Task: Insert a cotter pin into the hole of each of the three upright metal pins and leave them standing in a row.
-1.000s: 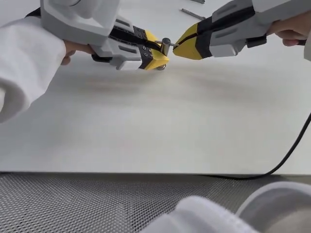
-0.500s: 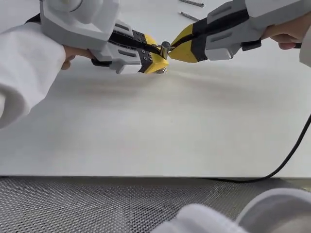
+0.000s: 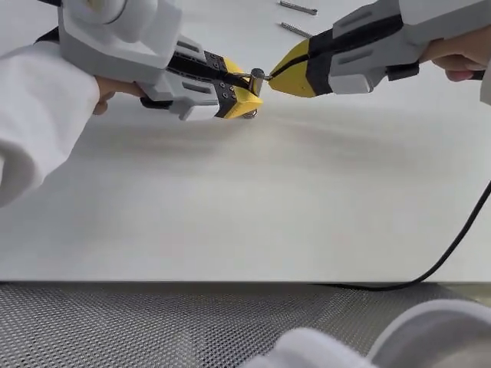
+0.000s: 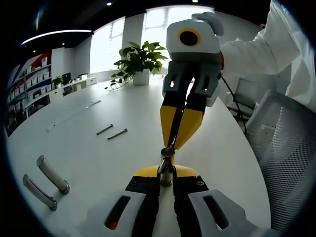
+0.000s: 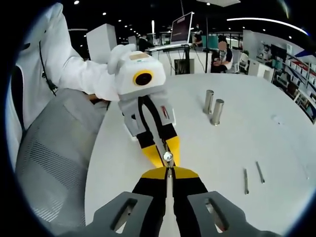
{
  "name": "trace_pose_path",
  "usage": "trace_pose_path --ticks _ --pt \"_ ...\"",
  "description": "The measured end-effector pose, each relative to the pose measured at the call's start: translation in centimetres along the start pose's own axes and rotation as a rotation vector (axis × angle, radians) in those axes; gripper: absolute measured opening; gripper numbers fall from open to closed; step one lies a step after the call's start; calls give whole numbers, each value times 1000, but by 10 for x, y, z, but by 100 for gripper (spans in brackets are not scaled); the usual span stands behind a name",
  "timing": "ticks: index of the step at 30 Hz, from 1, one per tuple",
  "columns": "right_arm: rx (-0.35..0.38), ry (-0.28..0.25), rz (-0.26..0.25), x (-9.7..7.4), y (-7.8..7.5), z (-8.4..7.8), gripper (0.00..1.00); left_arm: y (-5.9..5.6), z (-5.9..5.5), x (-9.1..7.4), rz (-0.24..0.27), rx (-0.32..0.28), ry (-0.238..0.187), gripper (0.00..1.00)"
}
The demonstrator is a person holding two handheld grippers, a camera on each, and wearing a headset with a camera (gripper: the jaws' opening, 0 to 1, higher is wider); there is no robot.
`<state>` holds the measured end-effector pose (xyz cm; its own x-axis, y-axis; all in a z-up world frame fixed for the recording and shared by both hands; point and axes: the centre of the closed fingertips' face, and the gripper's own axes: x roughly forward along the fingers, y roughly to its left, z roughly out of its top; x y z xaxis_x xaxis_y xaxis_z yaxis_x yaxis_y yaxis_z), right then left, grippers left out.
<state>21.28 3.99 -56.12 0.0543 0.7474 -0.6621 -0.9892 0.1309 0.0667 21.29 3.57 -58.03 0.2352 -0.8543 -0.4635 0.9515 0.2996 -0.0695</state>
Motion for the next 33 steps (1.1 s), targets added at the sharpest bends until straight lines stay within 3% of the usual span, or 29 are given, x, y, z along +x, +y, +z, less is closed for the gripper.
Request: trace_pose_path --ticks 16,28,30,33 --pt "-33 -10 2 4 1 3 0 3 -2 3 2 -21 -6 7" --pt "-26 -27 -16 3 -1 6 11 -1 0 -1 11 -40 -5 11" --pt "-23 -28 -25 3 -3 6 15 0 -1 -2 12 -47 -6 17" --pt "-14 -39 -28 2 -3 8 13 1 -1 -5 9 -51 -19 31"
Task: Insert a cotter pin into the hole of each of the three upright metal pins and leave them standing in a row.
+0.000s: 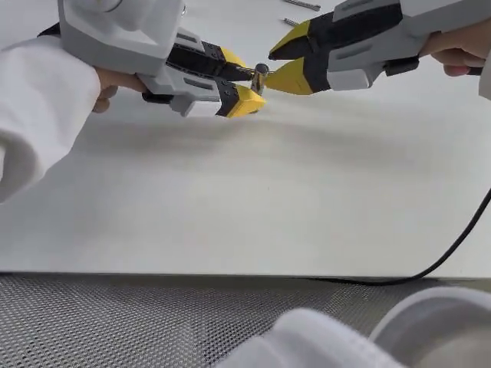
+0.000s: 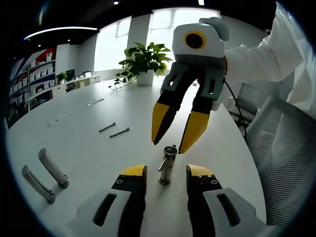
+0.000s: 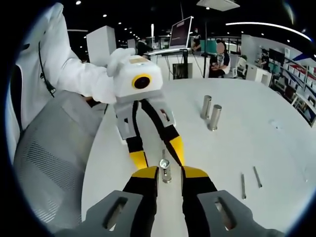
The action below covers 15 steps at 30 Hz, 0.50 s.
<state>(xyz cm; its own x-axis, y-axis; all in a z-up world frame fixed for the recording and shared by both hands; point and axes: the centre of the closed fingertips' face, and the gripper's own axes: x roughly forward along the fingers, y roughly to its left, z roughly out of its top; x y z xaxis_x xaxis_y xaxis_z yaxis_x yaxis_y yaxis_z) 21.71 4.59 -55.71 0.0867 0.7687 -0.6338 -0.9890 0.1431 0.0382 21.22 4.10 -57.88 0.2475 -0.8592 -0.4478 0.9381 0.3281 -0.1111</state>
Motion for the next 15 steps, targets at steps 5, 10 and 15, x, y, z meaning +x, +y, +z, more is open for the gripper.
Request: trace_pose_path --ticks 5,10,15 --pt "1 -4 13 1 3 1 12 -3 -5 -4 -13 -1 10 38" --pt "-2 -6 23 2 6 2 11 -11 -6 -11 -31 -15 -2 56" --pt "-6 -1 29 4 7 1 11 -11 -15 -16 -23 -30 22 69"
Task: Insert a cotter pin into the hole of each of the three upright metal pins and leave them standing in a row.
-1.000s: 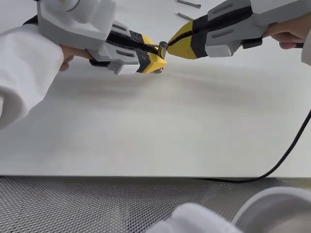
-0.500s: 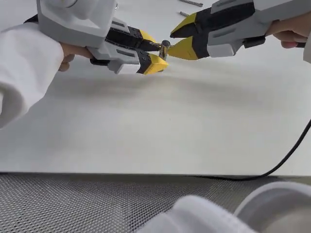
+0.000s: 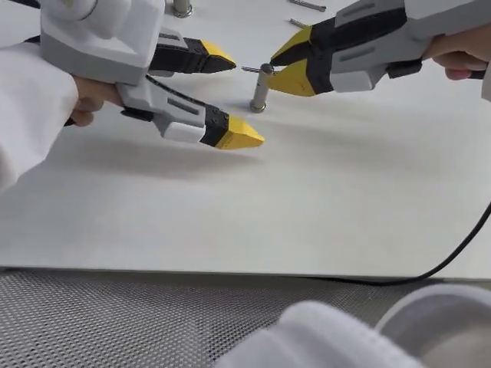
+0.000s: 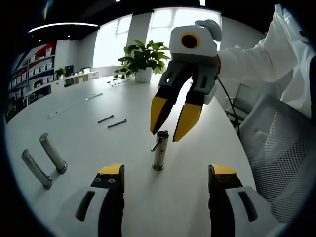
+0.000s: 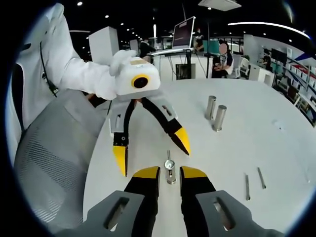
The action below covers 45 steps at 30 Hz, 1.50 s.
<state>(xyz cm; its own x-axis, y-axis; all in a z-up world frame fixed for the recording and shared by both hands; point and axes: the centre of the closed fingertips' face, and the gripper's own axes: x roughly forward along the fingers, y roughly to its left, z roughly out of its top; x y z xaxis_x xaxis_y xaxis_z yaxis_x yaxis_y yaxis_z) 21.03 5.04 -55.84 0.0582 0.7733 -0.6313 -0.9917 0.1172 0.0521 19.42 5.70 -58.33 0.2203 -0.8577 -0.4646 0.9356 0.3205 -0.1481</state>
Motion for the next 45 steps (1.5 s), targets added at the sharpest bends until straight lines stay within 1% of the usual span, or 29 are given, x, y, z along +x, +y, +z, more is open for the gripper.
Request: trace_pose_path --ticks 1,3,4,6,7,8,9,11,12,15,16,22,24,27,30,32,36,38,40,42,43,45 --pt "0 -2 1 0 0 0 11 -1 -2 -2 5 7 9 72" --pt "4 -4 2 1 0 0 11 -3 -1 -5 12 15 10 81" --pt "3 -3 3 2 0 0 11 -4 0 -7 13 16 5 86" --pt "5 -2 5 3 0 -1 11 -6 3 -10 16 19 -11 93" --pt "6 -2 5 3 0 -1 11 -5 4 -10 29 18 -15 99" --pt "5 -3 4 3 0 -1 11 0 3 -12 63 29 -11 99" --pt "7 -2 5 4 0 -1 11 0 2 -13 63 27 -9 99" --pt "10 -3 7 4 0 -1 11 -5 2 -14 36 -3 -16 99" --pt "15 -5 9 5 0 -1 11 -5 3 -14 37 -15 -30 99" --pt "14 -9 10 6 0 0 11 -8 3 -17 35 -24 -36 99" --pt "14 -8 12 6 0 0 11 -6 0 -18 37 -26 -37 99" --pt "15 -1 27 12 1 -2 9 -10 -6 -22 38 -31 -25 99" --pt "10 6 31 14 1 -3 7 -10 -6 -24 48 -39 -31 99" --pt "12 1 36 17 1 -2 7 -10 -7 -28 53 -35 -26 99" --pt "1 10 36 18 0 -3 5 -12 -5 -31 57 -32 -24 99" --pt "0 12 42 19 0 -3 5 -10 -4 -33 65 -20 -21 99" --pt "-4 13 44 18 -1 -4 5 -13 3 -37 67 -20 -43 99" --pt "-17 15 41 17 -1 -4 4 -14 5 -39 69 -17 -50 99" --pt "-25 20 45 17 0 -3 4 -16 6 -41 70 -16 -53 99" --pt "-67 32 49 20 2 -1 4 -16 6 -44 75 -18 -58 99" --pt "-72 35 51 21 2 1 4 -16 6 -45 78 -18 -57 99" --pt "-75 25 53 23 2 6 4 -16 5 -46 82 -20 -52 99"
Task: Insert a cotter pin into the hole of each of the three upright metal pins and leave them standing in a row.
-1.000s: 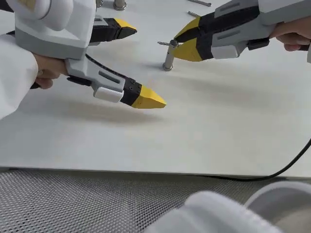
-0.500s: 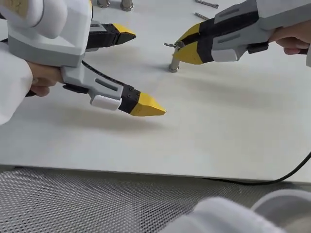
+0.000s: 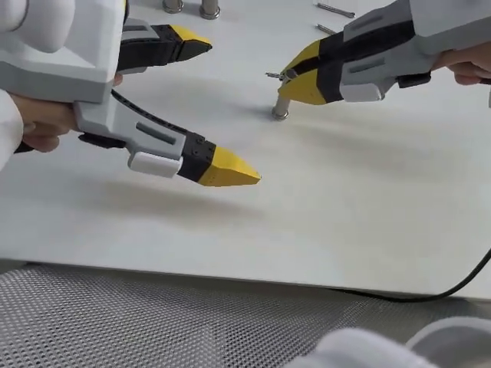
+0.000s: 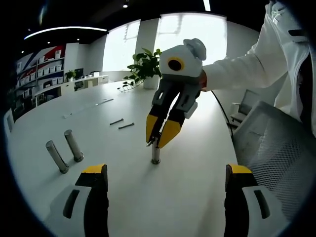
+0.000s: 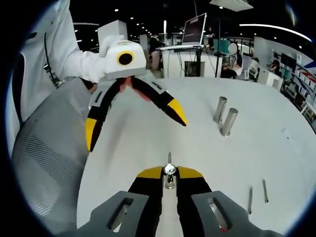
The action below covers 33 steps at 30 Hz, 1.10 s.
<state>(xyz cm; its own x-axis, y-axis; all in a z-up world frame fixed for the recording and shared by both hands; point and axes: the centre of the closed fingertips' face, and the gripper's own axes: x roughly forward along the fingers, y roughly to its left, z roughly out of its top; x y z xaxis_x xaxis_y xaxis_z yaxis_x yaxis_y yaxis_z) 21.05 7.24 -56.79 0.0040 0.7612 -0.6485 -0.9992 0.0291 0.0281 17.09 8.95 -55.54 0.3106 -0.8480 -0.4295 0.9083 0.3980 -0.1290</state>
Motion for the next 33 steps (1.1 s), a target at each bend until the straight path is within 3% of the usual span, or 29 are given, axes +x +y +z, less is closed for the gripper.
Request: trace_pose_path --ticks 10,17,24,33 --pt "-49 -37 -18 17 -18 23 4 10 -5 -10 24 -14 2 99" --pt "-100 -9 -11 28 -31 24 4 17 -8 -14 39 -26 -3 99" --pt "-90 -12 -18 32 -42 26 4 21 -12 -13 45 -27 2 99" --pt "-75 -19 -12 34 -43 27 4 20 -9 -11 51 -36 -10 99"
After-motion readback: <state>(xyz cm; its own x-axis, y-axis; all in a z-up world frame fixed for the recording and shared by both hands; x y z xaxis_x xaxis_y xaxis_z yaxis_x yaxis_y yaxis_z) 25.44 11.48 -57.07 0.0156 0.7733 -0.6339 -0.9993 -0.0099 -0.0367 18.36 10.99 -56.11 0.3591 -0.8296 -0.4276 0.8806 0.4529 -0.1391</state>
